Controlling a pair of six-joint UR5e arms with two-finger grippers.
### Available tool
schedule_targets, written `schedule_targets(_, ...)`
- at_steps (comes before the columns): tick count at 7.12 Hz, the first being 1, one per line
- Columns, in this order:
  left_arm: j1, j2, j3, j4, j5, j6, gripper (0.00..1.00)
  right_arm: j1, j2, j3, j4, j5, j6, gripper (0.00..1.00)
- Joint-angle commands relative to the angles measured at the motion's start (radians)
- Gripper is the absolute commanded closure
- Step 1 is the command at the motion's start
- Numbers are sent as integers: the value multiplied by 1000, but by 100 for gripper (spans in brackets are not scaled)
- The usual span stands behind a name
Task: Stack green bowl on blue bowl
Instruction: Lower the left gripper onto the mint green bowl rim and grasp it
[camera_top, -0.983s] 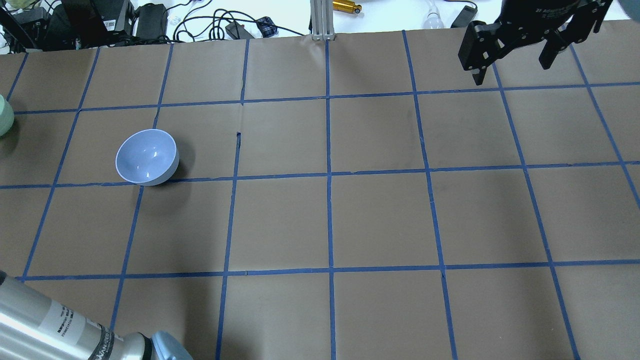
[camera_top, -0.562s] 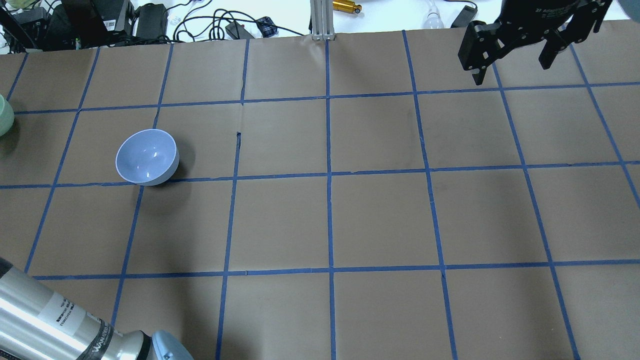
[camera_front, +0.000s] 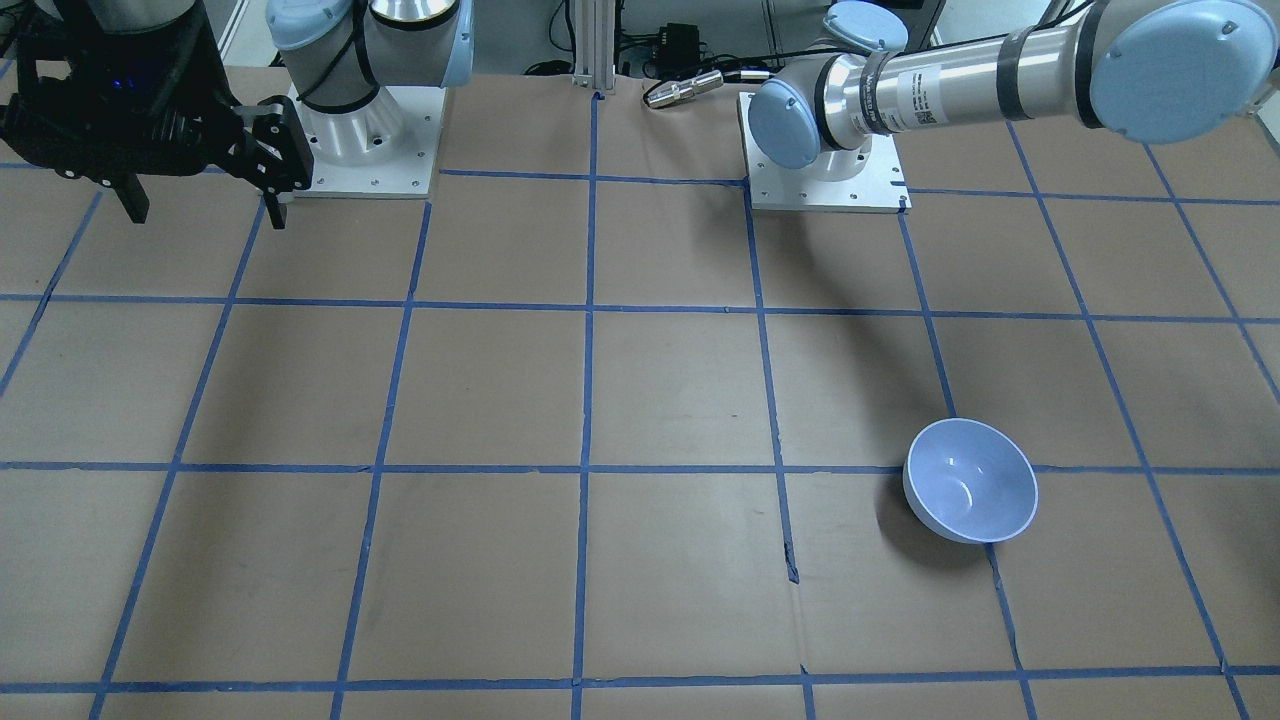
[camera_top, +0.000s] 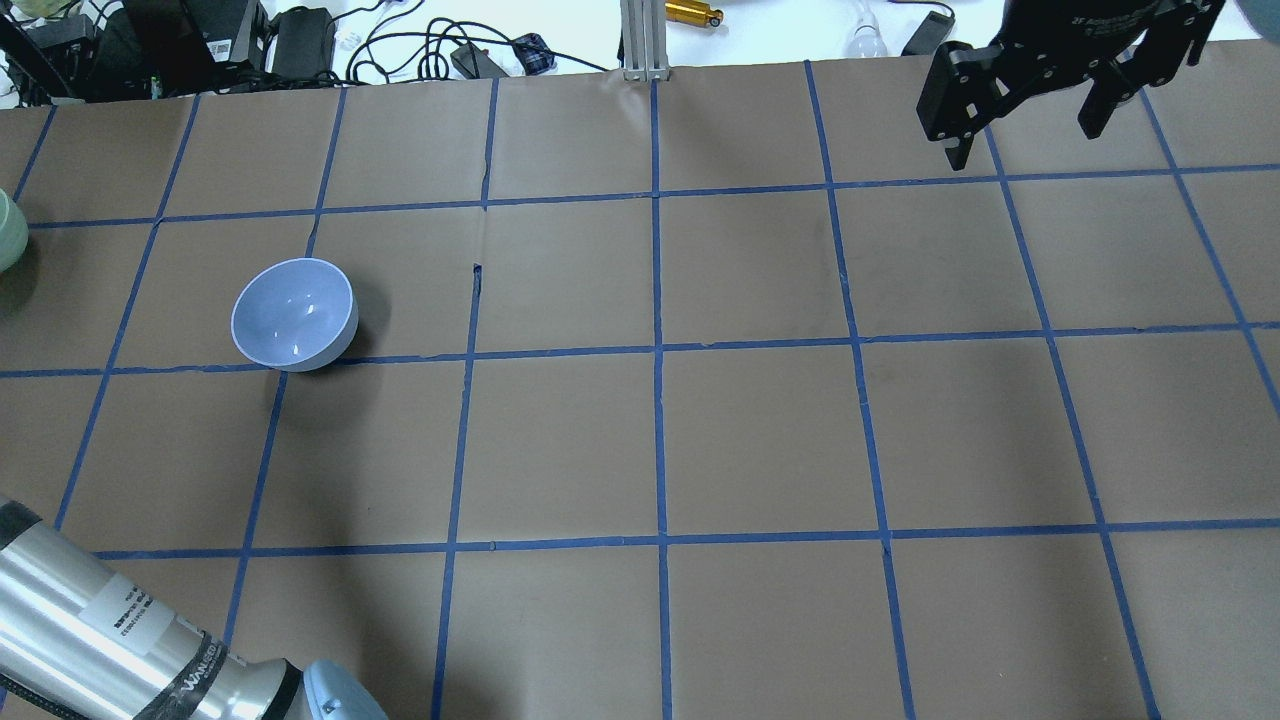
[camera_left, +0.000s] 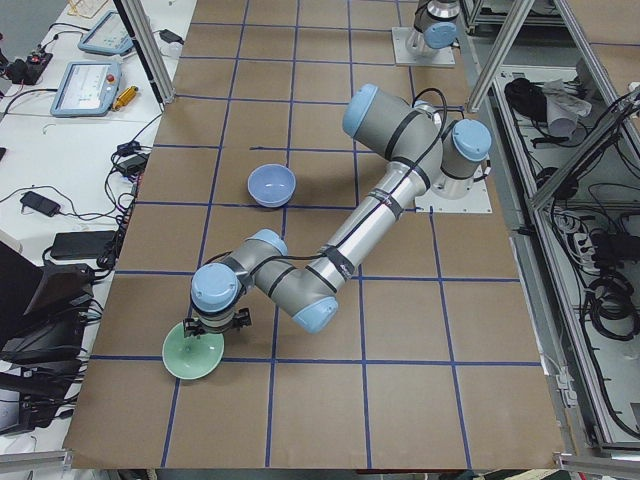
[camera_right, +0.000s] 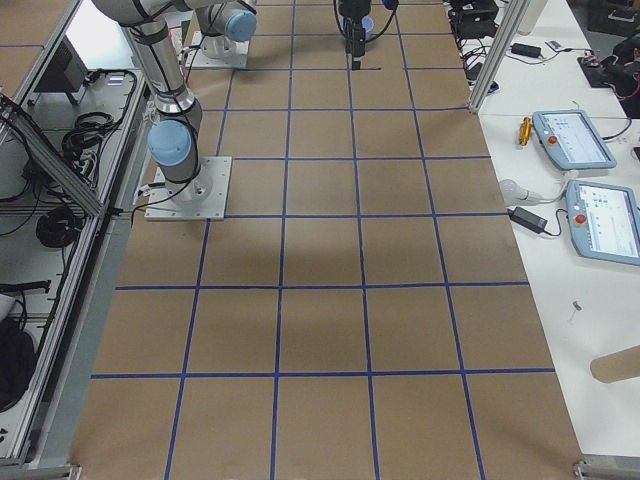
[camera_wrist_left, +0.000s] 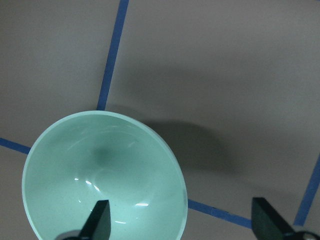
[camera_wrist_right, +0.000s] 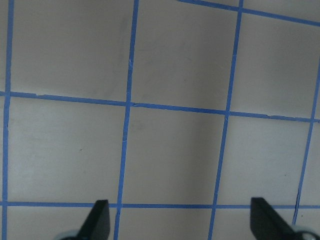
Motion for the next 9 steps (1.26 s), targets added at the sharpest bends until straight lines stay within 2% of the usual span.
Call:
schedule_targets(1, 0, -43, 32, 7, 1, 29, 2, 1, 0, 0, 0, 0, 0, 0)
schedule_targets(4, 0, -73, 40, 9, 23, 33, 2, -1, 0, 0, 0, 0, 0, 0)
schedule_targets(5, 0, -77, 40, 9, 74, 23, 2, 1, 0, 0, 0, 0, 0, 0)
schedule_targets(9, 0, -115, 64, 24, 137, -43, 2, -1, 0, 0, 0, 0, 0, 0)
